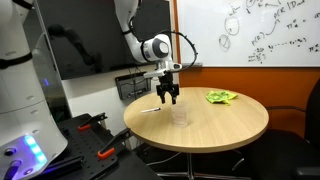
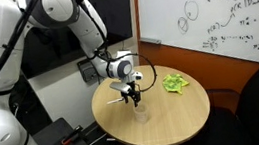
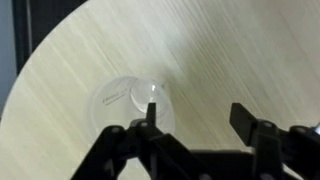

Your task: Pick up the cup from the table and move it slightly to the left.

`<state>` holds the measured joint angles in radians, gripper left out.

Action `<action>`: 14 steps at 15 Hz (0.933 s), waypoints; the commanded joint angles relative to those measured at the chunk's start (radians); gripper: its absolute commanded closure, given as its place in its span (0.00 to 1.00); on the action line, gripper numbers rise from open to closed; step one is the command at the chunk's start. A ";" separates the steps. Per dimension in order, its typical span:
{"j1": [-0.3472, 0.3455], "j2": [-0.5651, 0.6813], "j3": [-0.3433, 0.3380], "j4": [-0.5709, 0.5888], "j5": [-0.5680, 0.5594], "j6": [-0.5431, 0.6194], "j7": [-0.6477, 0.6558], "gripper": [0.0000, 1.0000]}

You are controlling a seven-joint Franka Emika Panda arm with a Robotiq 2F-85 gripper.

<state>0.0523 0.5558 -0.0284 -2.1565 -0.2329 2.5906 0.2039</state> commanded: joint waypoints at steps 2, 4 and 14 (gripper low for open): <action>0.045 0.073 -0.046 0.103 0.023 -0.087 0.024 0.58; 0.061 0.086 -0.064 0.122 0.020 -0.095 0.046 0.74; 0.075 0.052 -0.043 0.134 0.080 -0.175 0.108 0.99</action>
<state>0.1274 0.6400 -0.0977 -2.0214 -0.2076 2.4716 0.3130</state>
